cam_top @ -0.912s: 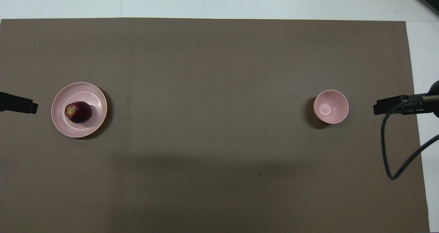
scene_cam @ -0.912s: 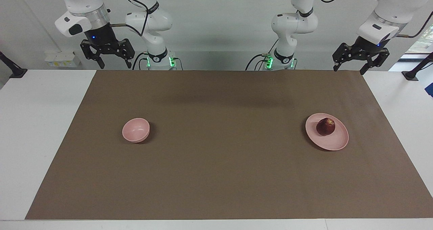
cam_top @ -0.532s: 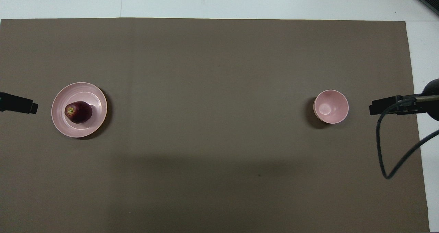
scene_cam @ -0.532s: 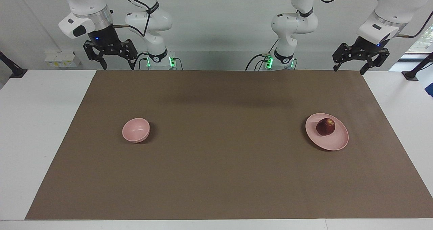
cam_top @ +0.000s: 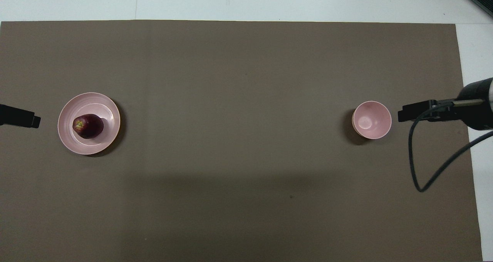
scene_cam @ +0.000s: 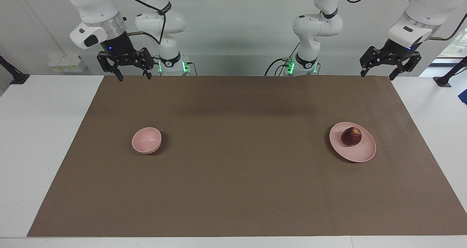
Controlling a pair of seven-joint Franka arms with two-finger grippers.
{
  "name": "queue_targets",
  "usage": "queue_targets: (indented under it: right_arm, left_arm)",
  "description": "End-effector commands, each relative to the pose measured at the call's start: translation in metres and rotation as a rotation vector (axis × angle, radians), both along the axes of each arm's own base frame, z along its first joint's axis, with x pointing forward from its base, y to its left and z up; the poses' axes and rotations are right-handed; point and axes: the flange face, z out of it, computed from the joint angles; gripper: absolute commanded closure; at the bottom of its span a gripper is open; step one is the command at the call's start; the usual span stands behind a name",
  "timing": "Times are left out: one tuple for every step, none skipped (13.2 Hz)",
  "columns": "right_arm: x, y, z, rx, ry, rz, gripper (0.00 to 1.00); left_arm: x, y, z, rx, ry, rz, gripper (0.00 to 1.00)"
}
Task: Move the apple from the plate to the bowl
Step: 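Reach the left gripper to the apple while the right gripper moves inward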
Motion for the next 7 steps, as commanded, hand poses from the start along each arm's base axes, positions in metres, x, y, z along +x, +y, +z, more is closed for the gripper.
queue_targets:
  right_arm:
    - [0.008, 0.024, -0.013, 0.050, 0.003, -0.058, 0.00]
    - [0.012, 0.029, -0.016, 0.054, -0.001, -0.071, 0.00]
    - [0.018, 0.032, -0.022, 0.076, -0.006, -0.084, 0.00]
    - [0.027, 0.039, -0.032, 0.119, -0.008, -0.100, 0.00]
    - [0.035, 0.052, -0.042, 0.156, -0.004, -0.120, 0.00]
    - [0.040, 0.068, -0.050, 0.164, -0.007, -0.137, 0.00]
    - [0.046, 0.079, -0.053, 0.171, -0.025, -0.165, 0.00]
  left_arm:
    - [-0.008, -0.002, 0.003, 0.014, 0.006, 0.008, 0.00]
    - [-0.008, -0.003, 0.003, 0.014, 0.006, 0.007, 0.00]
    - [-0.008, -0.004, 0.003, 0.015, 0.006, 0.005, 0.00]
    - [-0.008, -0.004, 0.002, 0.014, 0.009, 0.005, 0.00]
    - [-0.008, -0.004, 0.002, 0.014, 0.007, 0.004, 0.00]
    - [-0.007, -0.004, 0.003, 0.014, 0.004, 0.005, 0.00]
    - [-0.007, -0.004, 0.003, 0.013, -0.001, 0.001, 0.00]
